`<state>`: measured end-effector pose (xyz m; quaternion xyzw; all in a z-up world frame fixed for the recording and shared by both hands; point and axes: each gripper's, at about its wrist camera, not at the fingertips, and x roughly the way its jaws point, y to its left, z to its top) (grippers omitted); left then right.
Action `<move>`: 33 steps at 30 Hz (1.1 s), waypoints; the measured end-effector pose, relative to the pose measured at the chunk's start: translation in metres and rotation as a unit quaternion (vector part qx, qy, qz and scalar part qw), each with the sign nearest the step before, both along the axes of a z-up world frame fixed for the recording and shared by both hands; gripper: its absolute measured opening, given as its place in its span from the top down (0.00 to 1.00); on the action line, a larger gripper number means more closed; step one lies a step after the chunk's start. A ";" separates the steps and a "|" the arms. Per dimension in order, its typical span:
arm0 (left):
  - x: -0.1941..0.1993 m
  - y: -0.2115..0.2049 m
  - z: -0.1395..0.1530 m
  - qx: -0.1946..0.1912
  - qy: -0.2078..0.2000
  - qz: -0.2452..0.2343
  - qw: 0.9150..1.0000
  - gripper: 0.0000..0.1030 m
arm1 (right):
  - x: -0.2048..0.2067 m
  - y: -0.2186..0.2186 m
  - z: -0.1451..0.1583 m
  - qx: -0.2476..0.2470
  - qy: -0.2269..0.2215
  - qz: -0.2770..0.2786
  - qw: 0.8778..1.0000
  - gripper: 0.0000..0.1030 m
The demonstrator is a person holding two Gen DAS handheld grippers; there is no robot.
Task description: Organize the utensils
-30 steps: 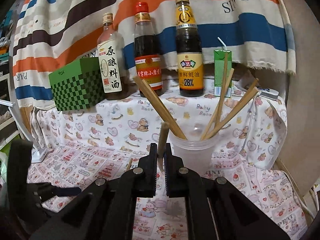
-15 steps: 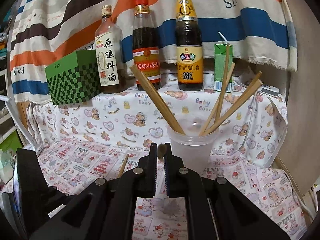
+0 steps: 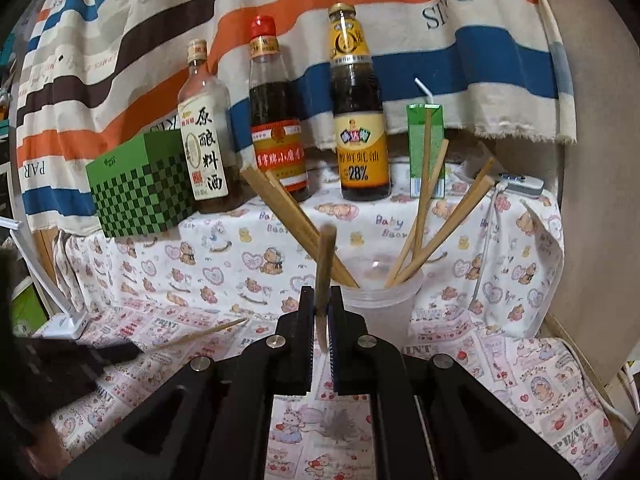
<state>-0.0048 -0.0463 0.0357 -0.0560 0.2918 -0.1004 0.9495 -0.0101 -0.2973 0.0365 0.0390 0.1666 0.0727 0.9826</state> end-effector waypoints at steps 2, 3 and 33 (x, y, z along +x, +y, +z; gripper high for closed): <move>-0.008 0.011 0.010 -0.014 -0.034 0.011 0.999 0.94 | -0.003 0.000 0.002 0.001 -0.007 0.000 1.000 0.93; -0.009 0.013 0.014 -0.014 -0.046 0.015 0.999 0.94 | -0.004 0.000 0.003 0.004 -0.010 0.002 1.000 0.93; -0.019 -0.044 0.131 -0.084 -0.135 -0.068 0.985 0.94 | -0.021 -0.054 0.039 0.084 -0.086 -0.035 0.992 0.93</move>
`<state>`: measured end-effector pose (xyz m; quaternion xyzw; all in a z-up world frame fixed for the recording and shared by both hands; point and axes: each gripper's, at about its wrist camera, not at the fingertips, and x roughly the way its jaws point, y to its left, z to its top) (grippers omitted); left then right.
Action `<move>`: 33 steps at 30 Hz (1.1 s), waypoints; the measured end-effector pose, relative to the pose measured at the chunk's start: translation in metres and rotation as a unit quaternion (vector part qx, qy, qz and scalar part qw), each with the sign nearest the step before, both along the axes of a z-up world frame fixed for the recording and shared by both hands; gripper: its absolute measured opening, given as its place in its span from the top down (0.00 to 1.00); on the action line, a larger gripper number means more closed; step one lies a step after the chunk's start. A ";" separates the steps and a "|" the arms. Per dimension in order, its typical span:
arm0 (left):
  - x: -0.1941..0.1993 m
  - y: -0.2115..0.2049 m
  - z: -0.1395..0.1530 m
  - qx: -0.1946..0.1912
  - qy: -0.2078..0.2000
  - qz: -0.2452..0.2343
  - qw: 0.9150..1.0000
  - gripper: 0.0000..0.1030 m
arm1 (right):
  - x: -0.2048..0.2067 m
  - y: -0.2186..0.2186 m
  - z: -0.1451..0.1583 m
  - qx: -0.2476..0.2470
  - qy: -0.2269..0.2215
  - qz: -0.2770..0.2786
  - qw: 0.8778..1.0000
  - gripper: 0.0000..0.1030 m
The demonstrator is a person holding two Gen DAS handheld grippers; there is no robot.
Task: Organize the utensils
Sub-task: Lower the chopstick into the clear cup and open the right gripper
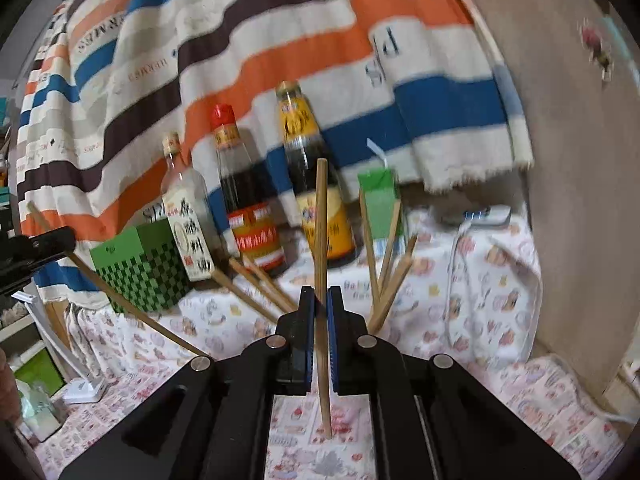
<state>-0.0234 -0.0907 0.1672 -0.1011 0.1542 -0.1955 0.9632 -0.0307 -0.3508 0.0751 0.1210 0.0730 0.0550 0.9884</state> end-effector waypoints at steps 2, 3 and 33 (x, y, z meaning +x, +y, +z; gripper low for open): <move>0.001 -0.006 0.005 -0.012 -0.001 -0.009 1.000 0.94 | -0.001 -0.003 0.015 0.004 -0.006 0.002 1.000 0.93; 0.001 -0.008 0.008 -0.018 -0.004 -0.014 1.000 0.94 | -0.003 -0.004 0.023 0.003 -0.015 0.001 1.000 0.93; 0.107 -0.038 -0.032 -0.038 0.065 -0.026 0.997 0.94 | 0.115 0.009 0.045 -0.037 -0.018 -0.007 0.999 0.93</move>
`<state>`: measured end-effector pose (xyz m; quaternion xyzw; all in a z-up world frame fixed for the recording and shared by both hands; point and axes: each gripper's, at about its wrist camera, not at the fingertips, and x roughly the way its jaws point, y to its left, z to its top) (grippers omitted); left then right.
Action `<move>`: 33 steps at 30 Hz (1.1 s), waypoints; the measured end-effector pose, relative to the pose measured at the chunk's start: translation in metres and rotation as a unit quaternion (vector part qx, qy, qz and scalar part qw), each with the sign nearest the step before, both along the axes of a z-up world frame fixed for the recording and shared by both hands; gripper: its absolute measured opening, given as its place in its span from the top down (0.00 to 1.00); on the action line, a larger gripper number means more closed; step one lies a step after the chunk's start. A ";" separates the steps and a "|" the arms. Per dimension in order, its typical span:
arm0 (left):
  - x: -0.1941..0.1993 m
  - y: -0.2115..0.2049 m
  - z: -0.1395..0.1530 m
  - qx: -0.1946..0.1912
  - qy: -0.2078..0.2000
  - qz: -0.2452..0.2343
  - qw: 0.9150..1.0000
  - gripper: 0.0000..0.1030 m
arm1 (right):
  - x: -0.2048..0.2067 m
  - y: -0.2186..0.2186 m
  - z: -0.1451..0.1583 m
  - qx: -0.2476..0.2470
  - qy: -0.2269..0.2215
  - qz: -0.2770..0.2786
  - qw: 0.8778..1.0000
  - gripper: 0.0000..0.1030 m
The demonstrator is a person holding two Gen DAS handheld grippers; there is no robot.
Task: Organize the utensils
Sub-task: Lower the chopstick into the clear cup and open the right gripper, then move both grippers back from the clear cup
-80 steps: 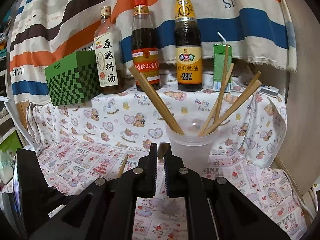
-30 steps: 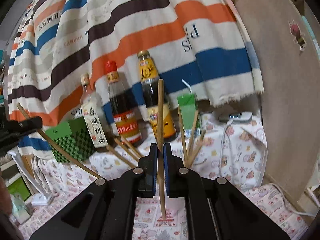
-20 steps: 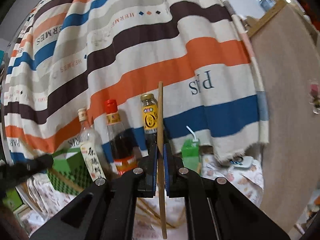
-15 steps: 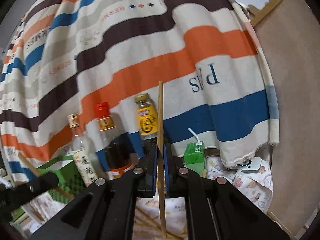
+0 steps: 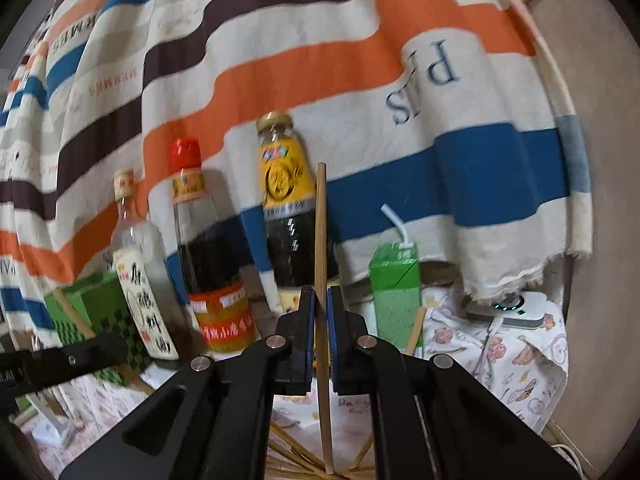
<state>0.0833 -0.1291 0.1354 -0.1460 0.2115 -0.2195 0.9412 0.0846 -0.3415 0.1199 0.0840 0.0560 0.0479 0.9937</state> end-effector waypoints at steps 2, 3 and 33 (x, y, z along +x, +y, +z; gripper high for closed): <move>0.003 -0.001 -0.004 0.004 0.009 -0.006 1.000 0.94 | 0.005 0.002 -0.005 -0.009 0.011 0.004 1.000 0.93; 0.005 -0.002 -0.005 0.006 0.013 -0.009 1.000 0.93 | 0.008 0.003 -0.006 -0.009 0.018 0.010 1.000 0.93; -0.019 0.006 0.019 0.066 -0.052 0.078 0.993 0.26 | 0.007 -0.008 0.013 0.000 0.074 0.015 0.997 0.51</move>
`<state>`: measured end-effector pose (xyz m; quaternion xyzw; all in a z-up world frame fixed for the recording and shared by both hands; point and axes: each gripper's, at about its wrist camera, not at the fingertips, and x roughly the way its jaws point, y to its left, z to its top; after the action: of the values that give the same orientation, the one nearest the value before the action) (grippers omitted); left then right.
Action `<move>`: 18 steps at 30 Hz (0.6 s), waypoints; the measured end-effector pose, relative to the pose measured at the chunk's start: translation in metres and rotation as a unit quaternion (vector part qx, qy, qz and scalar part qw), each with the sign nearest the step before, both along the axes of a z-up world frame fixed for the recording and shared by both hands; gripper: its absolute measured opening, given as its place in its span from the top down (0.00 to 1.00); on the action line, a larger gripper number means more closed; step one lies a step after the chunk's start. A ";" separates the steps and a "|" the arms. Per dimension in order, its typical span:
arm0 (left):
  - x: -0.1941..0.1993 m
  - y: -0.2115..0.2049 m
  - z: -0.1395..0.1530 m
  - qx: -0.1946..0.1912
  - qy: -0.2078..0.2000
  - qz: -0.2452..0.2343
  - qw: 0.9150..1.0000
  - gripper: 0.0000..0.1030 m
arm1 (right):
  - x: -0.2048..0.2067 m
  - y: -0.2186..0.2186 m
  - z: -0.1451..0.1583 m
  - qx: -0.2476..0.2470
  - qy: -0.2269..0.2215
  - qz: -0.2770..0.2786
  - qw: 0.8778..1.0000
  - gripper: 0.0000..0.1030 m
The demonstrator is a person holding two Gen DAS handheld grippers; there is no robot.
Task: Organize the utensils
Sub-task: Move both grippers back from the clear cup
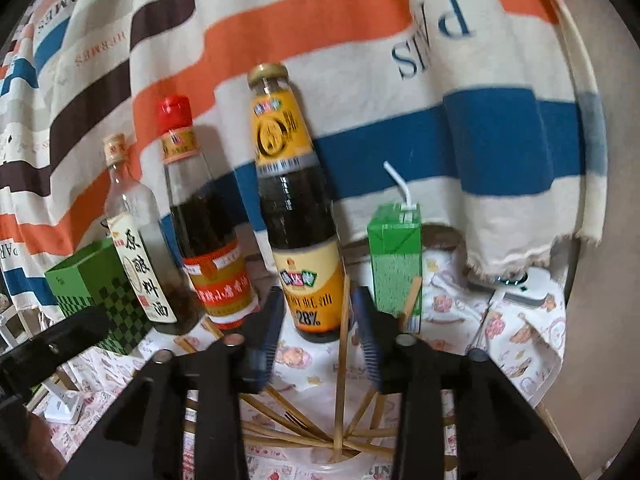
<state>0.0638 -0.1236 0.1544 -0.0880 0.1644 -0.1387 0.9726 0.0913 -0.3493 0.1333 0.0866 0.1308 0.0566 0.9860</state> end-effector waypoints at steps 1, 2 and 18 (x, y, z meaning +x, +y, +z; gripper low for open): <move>-0.004 0.000 0.003 0.006 -0.007 0.014 1.000 0.24 | -0.003 0.001 0.003 -0.001 -0.004 0.001 1.000 0.41; -0.010 0.002 0.007 0.011 -0.019 0.021 1.000 0.22 | -0.007 0.002 0.006 -0.004 -0.012 0.001 1.000 0.32; -0.087 0.064 -0.017 0.066 -0.083 0.116 0.988 0.01 | -0.087 0.041 -0.002 -0.055 -0.056 -0.011 0.997 0.15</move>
<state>-0.0230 -0.0595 0.1375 -0.0300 0.0811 -0.0209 0.9960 0.0045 -0.3087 0.1312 0.0307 0.0769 0.0432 0.9956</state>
